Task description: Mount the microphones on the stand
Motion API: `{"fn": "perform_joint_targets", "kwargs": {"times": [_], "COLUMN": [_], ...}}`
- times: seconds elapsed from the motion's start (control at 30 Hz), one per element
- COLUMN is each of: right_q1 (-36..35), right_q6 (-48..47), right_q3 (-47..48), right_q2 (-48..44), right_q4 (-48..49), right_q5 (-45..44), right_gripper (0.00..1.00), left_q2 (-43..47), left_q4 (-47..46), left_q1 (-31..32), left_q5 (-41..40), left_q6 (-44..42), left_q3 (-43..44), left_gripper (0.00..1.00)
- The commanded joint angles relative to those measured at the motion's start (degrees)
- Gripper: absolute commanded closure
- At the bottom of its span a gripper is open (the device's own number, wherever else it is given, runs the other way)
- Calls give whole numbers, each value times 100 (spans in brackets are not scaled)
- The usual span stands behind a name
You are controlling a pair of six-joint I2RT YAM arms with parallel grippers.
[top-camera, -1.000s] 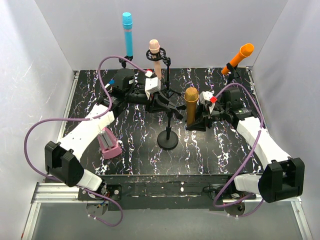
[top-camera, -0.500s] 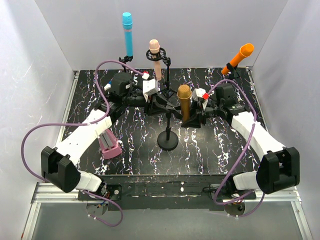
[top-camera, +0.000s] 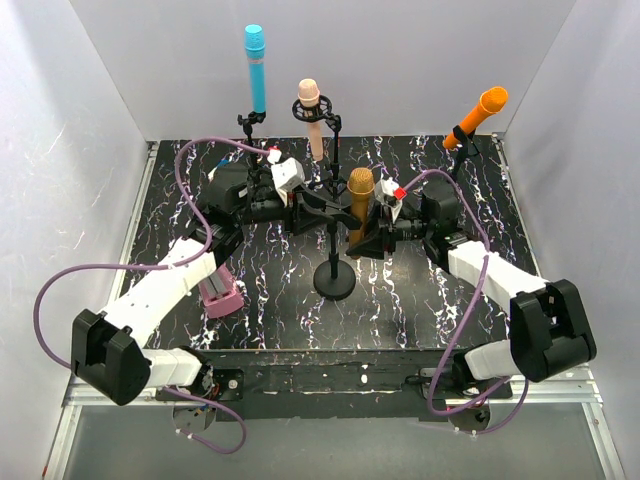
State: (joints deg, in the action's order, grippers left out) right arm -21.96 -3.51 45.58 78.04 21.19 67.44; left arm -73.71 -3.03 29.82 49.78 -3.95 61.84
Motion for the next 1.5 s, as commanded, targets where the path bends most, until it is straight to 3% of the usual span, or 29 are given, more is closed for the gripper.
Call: {"fn": "perform_joint_targets", "kwargs": {"times": [0.0,0.23,0.47,0.5,0.57,0.63,0.73,0.77,1.0,1.17,1.23,1.47], "right_q1": [-151,-388,-564,-564,-556,-529,-441,-398,-29,209,305,771], "right_q6": [1072,931,571,553,413,386,377,377,132,-1386,-1582,-1776], "right_q3": [20,179,337,329,293,180,-14,-49,-190,-199,-347,-541], "right_q2": [159,317,344,317,204,37,-253,-333,-702,-1167,-1387,-1651], "right_q4": [1555,1388,984,957,713,658,632,580,106,-1606,-1793,-2293], "right_q5": [-442,-758,-820,-846,-969,-1066,-1171,-1189,-847,-635,-653,-206], "right_gripper": [95,95,87,85,68,50,22,20,15,14,13,13], "left_q2": [331,393,393,428,533,647,770,797,1130,1736,1948,1738], "left_q4": [-145,-163,-172,-137,-102,-102,-137,-137,152,758,795,-284], "left_q1": [76,138,287,287,287,287,287,287,287,287,287,348], "left_q5": [-47,-258,-530,-679,-829,-961,-1031,-1084,-1391,-1427,-1331,-1066], "left_q6": [772,1080,1299,1352,1379,1396,1423,1423,1178,440,203,579], "left_q3": [-234,-208,-225,-234,-243,-287,-278,-261,-225,-664,-1032,-1859], "left_gripper": [100,100,99,86,68,37,10,4,2,2,2,2]}}
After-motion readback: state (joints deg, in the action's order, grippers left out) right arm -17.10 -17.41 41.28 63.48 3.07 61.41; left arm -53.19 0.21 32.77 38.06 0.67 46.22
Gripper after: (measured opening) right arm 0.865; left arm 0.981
